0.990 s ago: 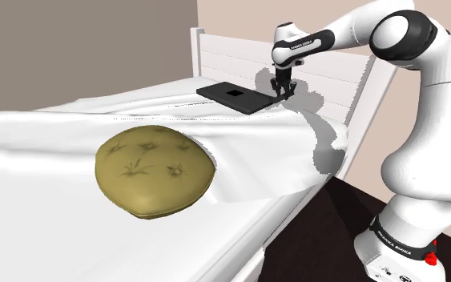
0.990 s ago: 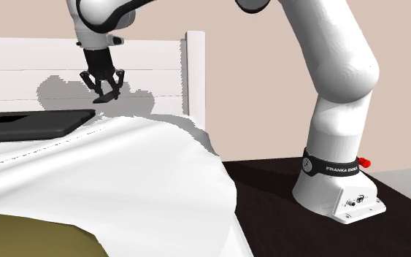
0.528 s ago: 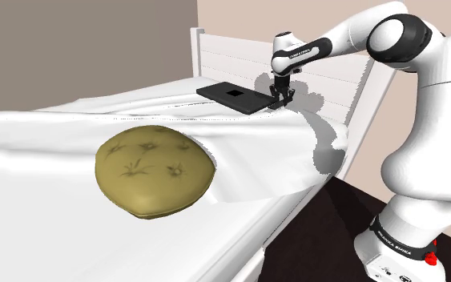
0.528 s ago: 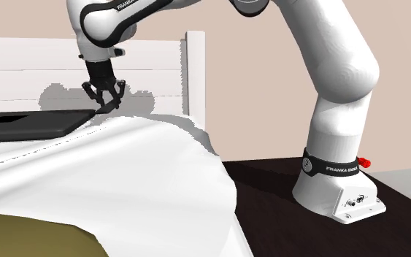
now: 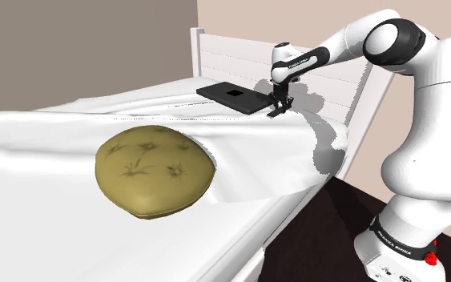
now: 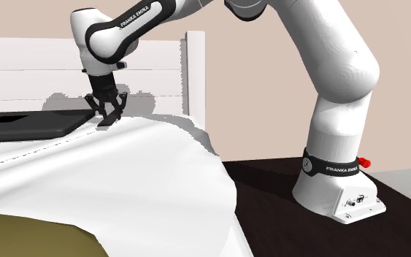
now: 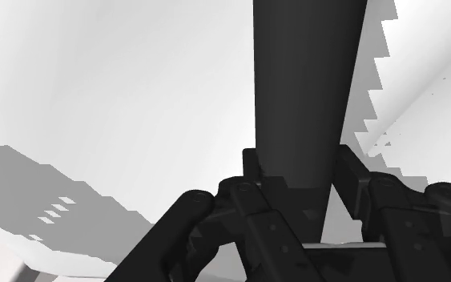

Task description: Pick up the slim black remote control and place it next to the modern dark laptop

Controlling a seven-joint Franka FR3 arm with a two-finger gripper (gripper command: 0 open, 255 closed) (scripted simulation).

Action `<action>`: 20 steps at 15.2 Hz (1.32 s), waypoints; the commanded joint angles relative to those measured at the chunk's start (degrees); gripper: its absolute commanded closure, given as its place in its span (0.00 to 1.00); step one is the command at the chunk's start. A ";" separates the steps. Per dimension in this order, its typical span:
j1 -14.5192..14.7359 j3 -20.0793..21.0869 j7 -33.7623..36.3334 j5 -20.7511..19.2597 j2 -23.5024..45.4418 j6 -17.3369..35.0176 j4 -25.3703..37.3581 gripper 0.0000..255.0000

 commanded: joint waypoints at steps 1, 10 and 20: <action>0.17 -0.16 0.29 -0.28 0.51 0.47 0.00 1.00; 0.17 -0.17 0.29 -0.28 0.50 0.47 0.00 0.00; 0.28 1.27 -0.87 1.79 -2.99 -4.40 1.60 0.00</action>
